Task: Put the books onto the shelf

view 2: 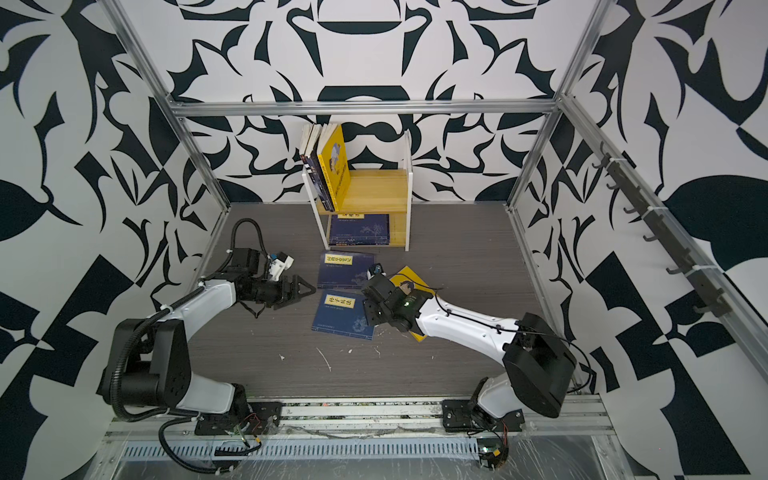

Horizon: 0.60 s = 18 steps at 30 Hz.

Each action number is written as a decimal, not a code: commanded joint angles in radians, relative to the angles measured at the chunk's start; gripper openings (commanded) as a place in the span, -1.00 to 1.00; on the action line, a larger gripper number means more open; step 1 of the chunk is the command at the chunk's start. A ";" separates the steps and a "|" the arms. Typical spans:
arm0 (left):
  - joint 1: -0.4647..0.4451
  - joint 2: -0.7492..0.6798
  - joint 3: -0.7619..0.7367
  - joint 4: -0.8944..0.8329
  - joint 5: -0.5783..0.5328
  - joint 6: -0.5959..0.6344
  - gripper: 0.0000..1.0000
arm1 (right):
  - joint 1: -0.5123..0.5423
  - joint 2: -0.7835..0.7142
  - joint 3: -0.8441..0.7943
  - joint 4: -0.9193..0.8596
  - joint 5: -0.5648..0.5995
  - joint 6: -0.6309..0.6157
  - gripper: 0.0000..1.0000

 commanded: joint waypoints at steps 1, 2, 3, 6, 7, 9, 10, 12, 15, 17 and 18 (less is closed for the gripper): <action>-0.018 0.042 0.039 -0.019 -0.022 -0.065 0.77 | -0.017 0.000 -0.033 0.068 -0.043 0.122 0.03; -0.025 0.055 0.044 -0.018 -0.022 -0.075 0.78 | -0.020 0.006 -0.041 0.080 -0.047 0.125 0.02; -0.035 0.069 0.049 -0.017 -0.028 -0.079 0.77 | -0.023 0.015 -0.046 0.092 -0.049 0.128 0.01; -0.046 0.100 0.071 -0.017 -0.065 -0.082 0.78 | -0.030 0.050 -0.045 0.127 -0.073 0.131 0.00; -0.048 0.110 0.080 -0.016 -0.071 -0.088 0.78 | -0.033 0.063 -0.045 0.141 -0.082 0.131 0.00; -0.056 0.136 0.099 -0.018 -0.061 -0.098 0.78 | -0.036 0.087 -0.043 0.166 -0.098 0.137 0.00; -0.061 0.152 0.108 -0.019 -0.045 -0.103 0.78 | -0.038 0.101 -0.038 0.171 -0.106 0.139 0.00; -0.066 0.183 0.124 -0.027 -0.027 -0.106 0.77 | -0.038 0.122 -0.032 0.176 -0.113 0.139 0.00; -0.068 0.248 0.157 -0.049 0.011 -0.105 0.77 | -0.042 0.149 -0.026 0.178 -0.115 0.140 0.00; -0.068 0.285 0.183 -0.067 0.031 -0.104 0.77 | -0.046 0.159 -0.033 0.187 -0.117 0.148 -0.01; -0.068 0.303 0.193 -0.078 0.030 -0.102 0.77 | -0.048 0.163 -0.038 0.199 -0.121 0.151 -0.01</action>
